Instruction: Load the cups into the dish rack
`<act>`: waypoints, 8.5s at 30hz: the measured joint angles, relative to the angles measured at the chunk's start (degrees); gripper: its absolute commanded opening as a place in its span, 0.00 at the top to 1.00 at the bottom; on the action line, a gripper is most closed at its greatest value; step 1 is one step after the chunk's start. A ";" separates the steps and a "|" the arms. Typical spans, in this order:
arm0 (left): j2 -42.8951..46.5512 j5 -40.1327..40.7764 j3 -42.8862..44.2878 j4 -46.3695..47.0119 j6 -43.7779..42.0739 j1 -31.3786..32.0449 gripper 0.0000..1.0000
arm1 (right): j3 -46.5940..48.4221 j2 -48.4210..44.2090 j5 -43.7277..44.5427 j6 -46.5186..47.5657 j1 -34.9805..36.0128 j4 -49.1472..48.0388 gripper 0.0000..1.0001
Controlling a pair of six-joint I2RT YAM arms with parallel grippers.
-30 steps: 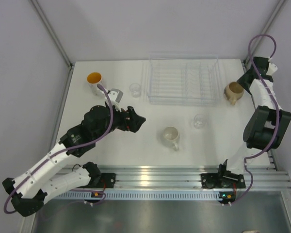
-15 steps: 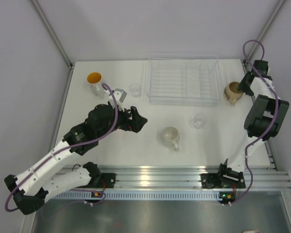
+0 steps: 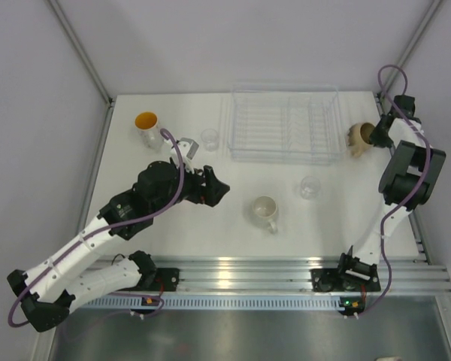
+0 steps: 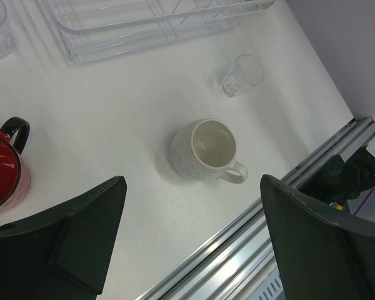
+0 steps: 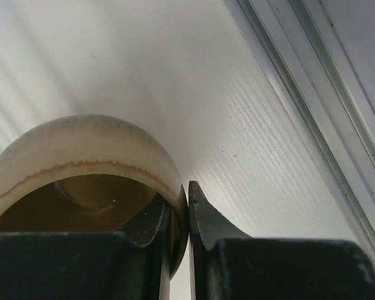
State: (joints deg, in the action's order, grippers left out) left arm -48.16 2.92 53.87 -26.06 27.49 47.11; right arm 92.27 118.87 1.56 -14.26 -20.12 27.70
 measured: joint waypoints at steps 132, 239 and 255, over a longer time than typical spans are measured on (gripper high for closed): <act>-62.12 0.59 42.14 19.52 -12.09 -6.73 1.00 | -50.47 -91.01 -9.31 -30.34 33.62 -12.74 0.01; 0.11 -10.10 -10.34 19.37 -0.37 -10.29 0.38 | -38.51 -60.61 -7.21 -4.20 55.08 8.07 0.41; 7.48 -9.44 -14.10 15.45 1.36 -10.29 0.38 | -37.03 -44.57 3.78 -3.74 63.19 8.09 0.46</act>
State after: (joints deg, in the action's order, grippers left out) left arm -40.69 -6.52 39.77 -10.61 28.84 36.82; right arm 55.24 74.30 5.34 -18.00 43.07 35.79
